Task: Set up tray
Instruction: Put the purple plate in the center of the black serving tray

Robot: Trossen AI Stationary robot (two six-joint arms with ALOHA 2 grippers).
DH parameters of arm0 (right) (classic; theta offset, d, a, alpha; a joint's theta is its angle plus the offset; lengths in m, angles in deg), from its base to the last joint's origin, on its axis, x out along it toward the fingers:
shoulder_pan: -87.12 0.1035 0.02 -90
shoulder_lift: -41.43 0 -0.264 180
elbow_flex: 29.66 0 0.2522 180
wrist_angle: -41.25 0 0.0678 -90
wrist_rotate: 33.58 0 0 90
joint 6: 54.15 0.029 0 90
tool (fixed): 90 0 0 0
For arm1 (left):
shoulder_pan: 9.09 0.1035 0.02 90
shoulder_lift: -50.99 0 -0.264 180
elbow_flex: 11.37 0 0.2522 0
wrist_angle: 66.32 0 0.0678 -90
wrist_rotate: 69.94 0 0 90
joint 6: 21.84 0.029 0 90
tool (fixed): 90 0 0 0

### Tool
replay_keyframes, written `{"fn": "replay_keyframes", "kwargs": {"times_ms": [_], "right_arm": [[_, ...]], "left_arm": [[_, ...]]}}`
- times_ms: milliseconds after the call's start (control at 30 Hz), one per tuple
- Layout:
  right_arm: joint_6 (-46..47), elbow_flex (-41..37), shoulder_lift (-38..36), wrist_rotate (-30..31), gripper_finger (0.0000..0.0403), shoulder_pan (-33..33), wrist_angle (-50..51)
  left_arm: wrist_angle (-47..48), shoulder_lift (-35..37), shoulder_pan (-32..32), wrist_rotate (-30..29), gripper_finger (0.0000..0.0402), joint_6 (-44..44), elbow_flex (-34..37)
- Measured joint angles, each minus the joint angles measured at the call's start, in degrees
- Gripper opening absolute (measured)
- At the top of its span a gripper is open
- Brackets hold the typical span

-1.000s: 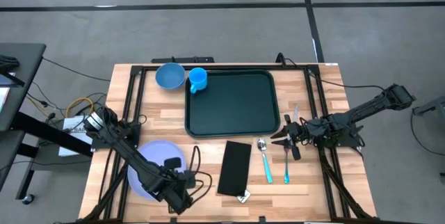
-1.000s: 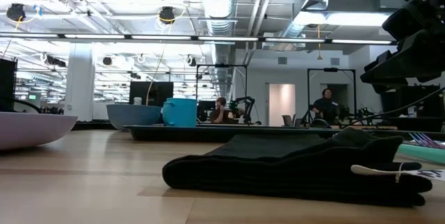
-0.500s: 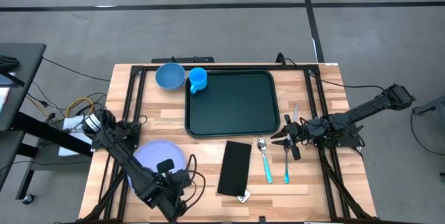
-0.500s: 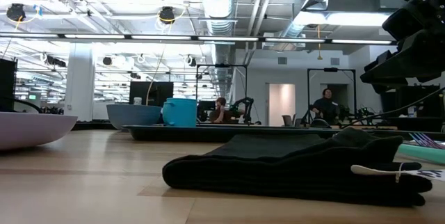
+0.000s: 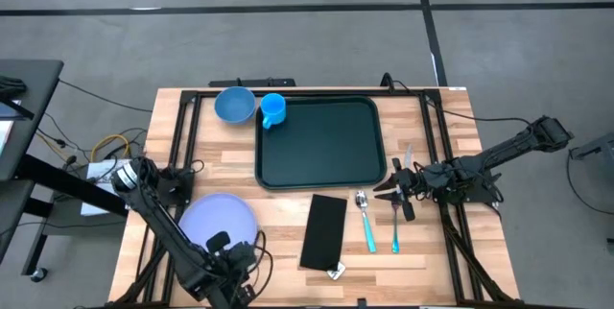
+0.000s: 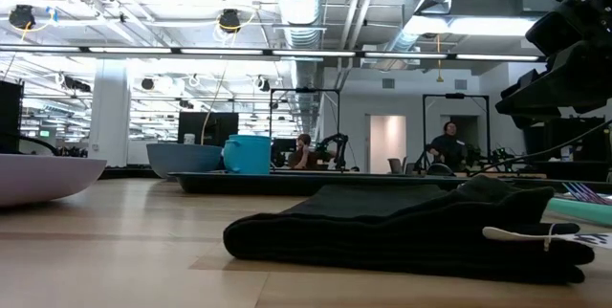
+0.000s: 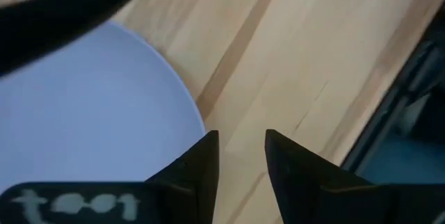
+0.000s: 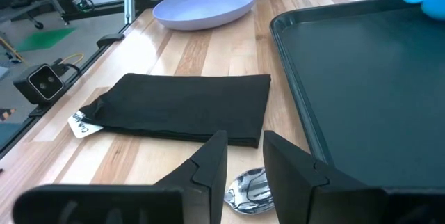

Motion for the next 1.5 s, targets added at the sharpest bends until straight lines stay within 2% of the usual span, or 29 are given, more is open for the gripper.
{"fn": "replay_keyframes", "kwargs": {"times_ms": [200, 600, 1267, 1500], "right_arm": [[0.0, 0.0, 0.0, 0.0, 0.0087, 0.0, 0.1], [0.0, 0.0, 0.0, 0.0, 0.0087, 0.0, 0.1], [0.0, 0.0, 0.0, 0.0, 0.0087, 0.0, 0.2], [0.0, 0.0, 0.0, 0.0, 0.0087, 0.0, 0.0]], "left_arm": [[-1.2, -4.8, 0.6, 5.4, 0.0107, 3.1, 0.0], [1.5, -5.3, 0.0, 6.6, 0.0107, 6.0, -0.1], [2.6, -6.6, -0.3, 7.4, 0.0107, 3.4, -0.2], [3.7, -12.0, 0.2, 13.5, 0.0107, 5.4, -0.2]]}}
